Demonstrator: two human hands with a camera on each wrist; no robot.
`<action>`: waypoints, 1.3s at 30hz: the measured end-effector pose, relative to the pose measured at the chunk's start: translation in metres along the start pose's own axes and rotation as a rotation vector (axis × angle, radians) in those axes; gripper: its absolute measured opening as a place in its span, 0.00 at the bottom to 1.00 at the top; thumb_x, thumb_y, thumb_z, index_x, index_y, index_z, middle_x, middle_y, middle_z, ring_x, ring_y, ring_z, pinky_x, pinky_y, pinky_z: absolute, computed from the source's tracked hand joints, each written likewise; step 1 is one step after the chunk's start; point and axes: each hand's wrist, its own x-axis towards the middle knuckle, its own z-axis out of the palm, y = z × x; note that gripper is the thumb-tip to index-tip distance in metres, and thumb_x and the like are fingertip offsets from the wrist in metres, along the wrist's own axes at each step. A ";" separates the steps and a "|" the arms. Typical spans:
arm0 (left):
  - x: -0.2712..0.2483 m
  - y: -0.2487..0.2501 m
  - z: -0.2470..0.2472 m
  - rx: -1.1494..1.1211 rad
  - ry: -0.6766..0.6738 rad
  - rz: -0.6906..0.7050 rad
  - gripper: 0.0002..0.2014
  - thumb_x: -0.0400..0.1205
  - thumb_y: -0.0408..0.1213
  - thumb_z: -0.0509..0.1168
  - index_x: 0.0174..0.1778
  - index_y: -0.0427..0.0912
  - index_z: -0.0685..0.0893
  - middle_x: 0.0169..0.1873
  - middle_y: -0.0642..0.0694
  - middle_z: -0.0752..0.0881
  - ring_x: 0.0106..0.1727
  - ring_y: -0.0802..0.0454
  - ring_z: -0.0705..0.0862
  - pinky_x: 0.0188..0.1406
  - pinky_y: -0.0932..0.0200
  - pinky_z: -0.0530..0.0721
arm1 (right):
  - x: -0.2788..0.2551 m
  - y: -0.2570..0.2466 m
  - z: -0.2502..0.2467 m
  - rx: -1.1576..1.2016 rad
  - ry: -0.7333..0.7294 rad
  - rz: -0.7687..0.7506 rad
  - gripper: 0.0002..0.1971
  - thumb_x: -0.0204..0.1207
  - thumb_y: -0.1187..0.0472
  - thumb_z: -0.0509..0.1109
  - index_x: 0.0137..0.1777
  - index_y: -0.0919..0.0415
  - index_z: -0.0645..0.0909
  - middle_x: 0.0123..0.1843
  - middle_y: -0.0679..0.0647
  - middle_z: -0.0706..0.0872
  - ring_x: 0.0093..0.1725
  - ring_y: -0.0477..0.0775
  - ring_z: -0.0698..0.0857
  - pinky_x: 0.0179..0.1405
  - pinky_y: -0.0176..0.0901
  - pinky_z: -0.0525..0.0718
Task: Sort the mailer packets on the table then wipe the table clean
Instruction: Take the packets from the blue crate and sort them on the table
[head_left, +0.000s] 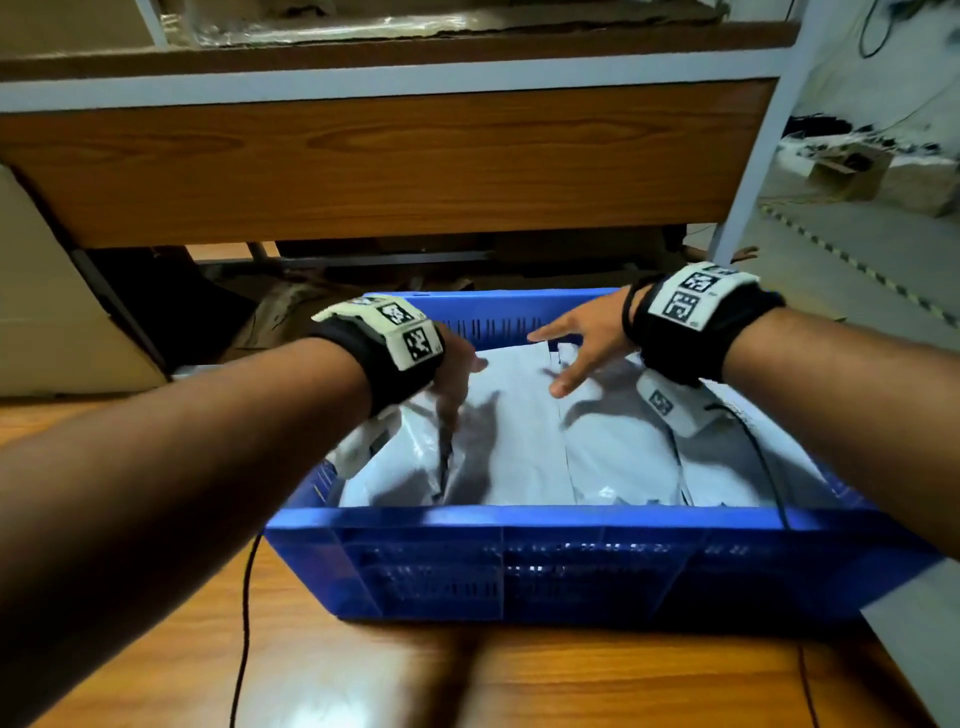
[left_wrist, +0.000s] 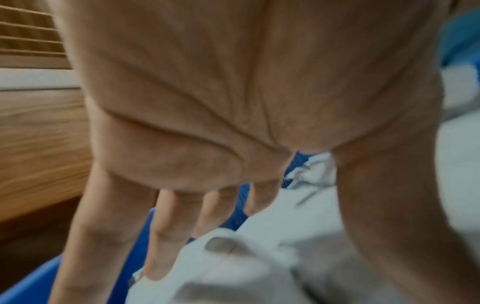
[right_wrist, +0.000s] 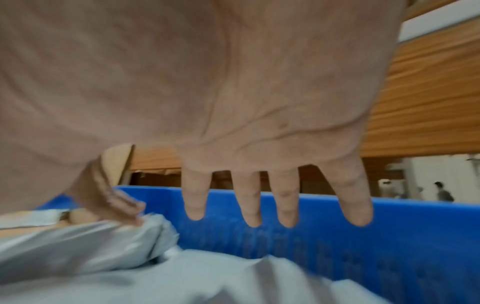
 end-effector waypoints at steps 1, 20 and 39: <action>-0.003 0.002 -0.004 -0.020 0.004 0.016 0.48 0.75 0.56 0.72 0.85 0.47 0.53 0.74 0.46 0.75 0.76 0.48 0.70 0.72 0.56 0.67 | -0.002 0.007 0.000 -0.023 -0.021 0.029 0.49 0.66 0.32 0.73 0.84 0.43 0.55 0.85 0.48 0.60 0.83 0.52 0.60 0.79 0.47 0.56; 0.034 -0.014 0.045 -0.164 -0.205 0.040 0.38 0.25 0.69 0.79 0.30 0.57 0.88 0.34 0.55 0.91 0.46 0.47 0.90 0.58 0.47 0.86 | 0.024 -0.037 0.035 -0.060 -0.100 -0.099 0.43 0.71 0.33 0.70 0.83 0.42 0.57 0.82 0.50 0.66 0.79 0.55 0.67 0.74 0.43 0.64; -0.121 -0.181 0.048 -0.729 0.556 -0.181 0.06 0.81 0.21 0.62 0.46 0.34 0.81 0.37 0.39 0.82 0.29 0.55 0.82 0.37 0.61 0.84 | 0.001 -0.153 -0.105 -0.042 0.389 -0.377 0.27 0.76 0.35 0.65 0.71 0.48 0.78 0.63 0.50 0.85 0.63 0.53 0.83 0.60 0.42 0.78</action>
